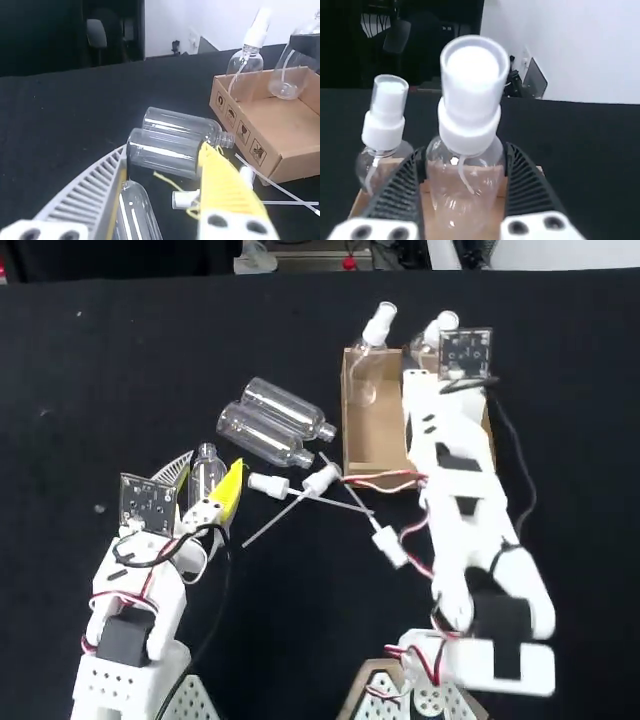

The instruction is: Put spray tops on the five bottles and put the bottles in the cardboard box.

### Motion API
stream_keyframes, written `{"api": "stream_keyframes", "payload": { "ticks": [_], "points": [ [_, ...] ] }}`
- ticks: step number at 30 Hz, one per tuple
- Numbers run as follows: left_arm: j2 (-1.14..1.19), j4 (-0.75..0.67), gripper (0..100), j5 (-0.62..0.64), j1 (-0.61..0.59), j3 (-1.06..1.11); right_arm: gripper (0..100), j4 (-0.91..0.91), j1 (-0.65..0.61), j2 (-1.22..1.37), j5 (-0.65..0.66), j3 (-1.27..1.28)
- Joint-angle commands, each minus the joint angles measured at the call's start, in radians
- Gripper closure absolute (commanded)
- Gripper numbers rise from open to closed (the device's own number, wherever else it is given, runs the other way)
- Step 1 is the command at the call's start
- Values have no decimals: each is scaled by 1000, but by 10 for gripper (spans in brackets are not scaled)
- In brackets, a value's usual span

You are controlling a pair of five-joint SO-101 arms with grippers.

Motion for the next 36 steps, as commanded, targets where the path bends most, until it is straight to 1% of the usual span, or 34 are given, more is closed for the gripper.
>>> {"api": "stream_keyframes", "payload": {
  "ticks": [1,12,23,32,36],
  "points": [
    [-12,-26,777,-2,13,-7,988,-31,12,41,9,-116],
    [-12,-26,777,-5,12,-7,988,-37,0,205,8,-231],
    [-12,-26,777,-6,12,-7,988,-40,-21,262,8,-239],
    [-12,-26,777,-8,10,-5,988,-187,-37,358,8,-251],
    [-12,-26,777,-8,10,-5,988,-195,-49,375,9,-257]
  ]
}}
